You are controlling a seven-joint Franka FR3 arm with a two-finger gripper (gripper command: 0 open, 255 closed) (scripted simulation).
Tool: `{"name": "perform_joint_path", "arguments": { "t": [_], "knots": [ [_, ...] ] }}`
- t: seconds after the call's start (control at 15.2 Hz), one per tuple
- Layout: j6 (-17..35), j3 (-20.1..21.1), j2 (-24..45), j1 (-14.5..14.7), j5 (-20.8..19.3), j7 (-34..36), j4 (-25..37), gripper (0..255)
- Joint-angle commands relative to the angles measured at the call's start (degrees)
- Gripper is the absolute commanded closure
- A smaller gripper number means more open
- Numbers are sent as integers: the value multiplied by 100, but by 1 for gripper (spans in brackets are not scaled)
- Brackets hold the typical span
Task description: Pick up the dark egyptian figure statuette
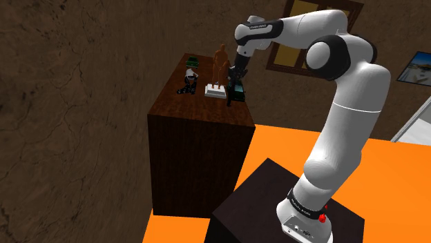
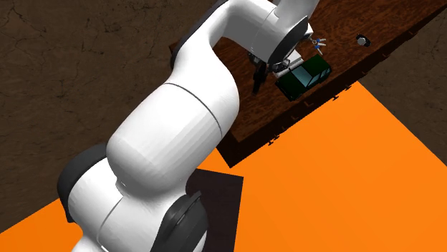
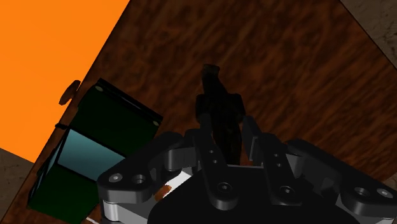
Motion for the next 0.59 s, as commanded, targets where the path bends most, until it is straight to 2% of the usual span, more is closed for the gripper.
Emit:
{"name": "perform_joint_path", "arguments": {
  "t": [0.0,0.53],
  "knots": [
    [-154,-3,-9,-4,-8,15,144,255],
    [-781,-15,28,-30,-16,70,809,255]
  ]
}}
